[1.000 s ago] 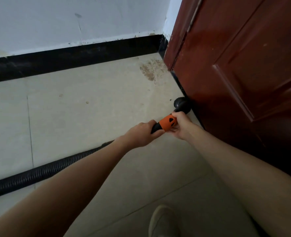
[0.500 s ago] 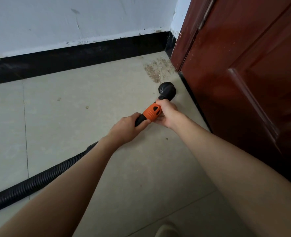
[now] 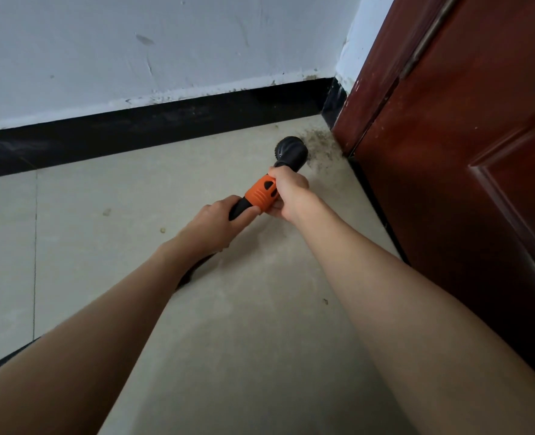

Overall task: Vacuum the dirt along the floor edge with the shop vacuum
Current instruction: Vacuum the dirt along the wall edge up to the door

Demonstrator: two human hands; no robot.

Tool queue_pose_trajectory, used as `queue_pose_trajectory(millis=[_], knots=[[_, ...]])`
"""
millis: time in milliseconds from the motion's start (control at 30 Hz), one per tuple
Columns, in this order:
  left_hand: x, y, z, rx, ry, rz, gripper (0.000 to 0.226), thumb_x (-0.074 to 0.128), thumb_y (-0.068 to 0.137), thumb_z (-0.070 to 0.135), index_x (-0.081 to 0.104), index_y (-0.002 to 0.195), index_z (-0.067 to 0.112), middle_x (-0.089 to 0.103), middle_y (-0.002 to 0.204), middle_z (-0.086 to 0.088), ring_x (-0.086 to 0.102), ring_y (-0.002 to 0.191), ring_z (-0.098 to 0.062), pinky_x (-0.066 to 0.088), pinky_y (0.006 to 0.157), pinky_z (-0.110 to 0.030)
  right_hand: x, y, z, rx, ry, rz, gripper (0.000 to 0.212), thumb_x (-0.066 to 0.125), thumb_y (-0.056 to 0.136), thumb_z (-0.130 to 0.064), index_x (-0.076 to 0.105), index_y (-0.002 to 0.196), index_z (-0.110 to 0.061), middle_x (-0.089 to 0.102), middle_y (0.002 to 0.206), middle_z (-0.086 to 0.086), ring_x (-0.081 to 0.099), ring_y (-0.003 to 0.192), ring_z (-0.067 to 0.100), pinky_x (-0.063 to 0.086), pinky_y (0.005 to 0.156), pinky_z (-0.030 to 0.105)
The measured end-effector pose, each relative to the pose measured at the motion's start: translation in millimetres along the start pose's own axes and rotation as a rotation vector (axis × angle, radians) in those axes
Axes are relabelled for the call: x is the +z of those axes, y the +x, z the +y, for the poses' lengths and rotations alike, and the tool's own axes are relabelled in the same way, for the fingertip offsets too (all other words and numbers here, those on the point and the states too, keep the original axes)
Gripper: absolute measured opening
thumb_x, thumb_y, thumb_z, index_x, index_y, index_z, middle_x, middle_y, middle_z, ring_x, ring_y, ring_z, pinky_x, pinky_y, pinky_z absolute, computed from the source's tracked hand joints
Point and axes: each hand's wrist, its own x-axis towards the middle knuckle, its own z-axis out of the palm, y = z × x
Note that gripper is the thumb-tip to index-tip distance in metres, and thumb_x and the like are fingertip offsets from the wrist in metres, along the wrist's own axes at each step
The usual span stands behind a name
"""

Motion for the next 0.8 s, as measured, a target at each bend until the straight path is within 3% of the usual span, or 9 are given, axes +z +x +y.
queue_pose_trajectory(millis=[100,200,300,433,667,800], knots=[[-14,15,-2,0.001,0.013,-0.008,0.033,0.043,0.096,0.046,0.053,0.107,0.017,0.054,0.067,-0.002,0.052,0.050,-0.012,0.039,0.045,-0.017,12,8,-14,-0.004,-0.002,0.001,0.030,0.057,0.094,-0.024,0.049,0.119,-0.009,0.054,0.091,0.009,0.057,0.090,0.027,0.052,0.072,0.040],[-25,30,-3,-0.003,0.009,0.004,0.033,0.044,0.096,0.044,0.054,0.105,0.015,0.054,0.065,-0.003,0.052,0.048,-0.012,0.040,0.045,-0.019,23,17,-27,-0.014,-0.006,0.005,0.029,0.055,0.095,-0.022,0.048,0.118,-0.008,0.055,0.100,0.011,0.057,0.092,0.028,0.054,0.075,0.042],[-33,44,-4,0.001,0.016,0.018,0.032,0.044,0.096,0.044,0.054,0.103,0.014,0.053,0.063,-0.003,0.051,0.045,-0.012,0.039,0.045,-0.019,32,23,-38,-0.028,-0.002,0.006,0.027,0.054,0.095,-0.022,0.049,0.117,-0.008,0.055,0.094,0.010,0.058,0.093,0.029,0.055,0.081,0.045],[-43,60,-6,0.007,0.020,0.013,0.034,0.045,0.096,0.044,0.054,0.105,0.013,0.054,0.063,-0.005,0.052,0.047,-0.016,0.043,0.047,-0.023,41,31,-48,-0.031,0.024,-0.003,0.036,0.054,0.094,-0.023,0.049,0.126,-0.009,0.058,0.111,0.013,0.059,0.100,0.032,0.055,0.085,0.048],[-38,54,-5,0.022,0.025,-0.013,0.026,0.045,0.096,0.043,0.049,0.106,0.019,0.054,0.067,-0.004,0.052,0.049,-0.014,0.040,0.046,-0.020,39,25,-36,-0.042,0.054,0.009,0.041,0.056,0.094,-0.028,0.046,0.129,-0.009,0.055,0.107,0.012,0.058,0.098,0.031,0.053,0.091,0.049],[-23,25,-10,0.027,0.008,-0.037,0.023,0.048,0.096,0.041,0.050,0.107,0.021,0.055,0.066,-0.002,0.052,0.050,-0.013,0.041,0.047,-0.020,23,5,-10,-0.015,0.053,-0.004,0.041,0.057,0.094,-0.027,0.046,0.129,-0.007,0.052,0.099,0.009,0.055,0.092,0.026,0.053,0.088,0.042]])
